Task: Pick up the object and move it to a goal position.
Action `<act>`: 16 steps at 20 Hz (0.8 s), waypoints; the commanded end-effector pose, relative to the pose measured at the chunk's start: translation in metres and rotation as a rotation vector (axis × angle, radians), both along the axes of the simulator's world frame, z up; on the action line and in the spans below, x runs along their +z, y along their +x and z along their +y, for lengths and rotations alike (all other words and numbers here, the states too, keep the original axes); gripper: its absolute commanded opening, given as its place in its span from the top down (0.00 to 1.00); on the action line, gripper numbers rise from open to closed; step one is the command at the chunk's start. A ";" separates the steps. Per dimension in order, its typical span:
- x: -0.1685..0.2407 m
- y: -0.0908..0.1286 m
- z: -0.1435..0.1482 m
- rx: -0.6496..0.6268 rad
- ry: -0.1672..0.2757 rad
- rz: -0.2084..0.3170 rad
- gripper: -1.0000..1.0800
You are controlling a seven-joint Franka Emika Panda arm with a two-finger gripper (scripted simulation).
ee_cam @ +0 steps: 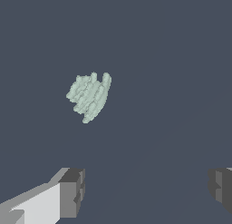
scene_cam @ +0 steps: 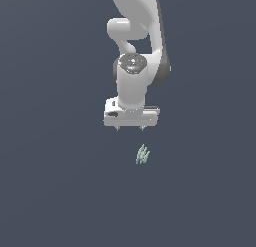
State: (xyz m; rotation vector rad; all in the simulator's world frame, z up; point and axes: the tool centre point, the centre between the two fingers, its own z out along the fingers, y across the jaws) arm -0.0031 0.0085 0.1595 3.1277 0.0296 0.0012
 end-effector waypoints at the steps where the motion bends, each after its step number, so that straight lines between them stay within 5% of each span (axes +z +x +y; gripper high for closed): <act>1: 0.000 0.000 0.000 0.000 0.000 0.000 0.04; 16: -0.007 0.002 0.005 0.006 0.013 0.001 0.04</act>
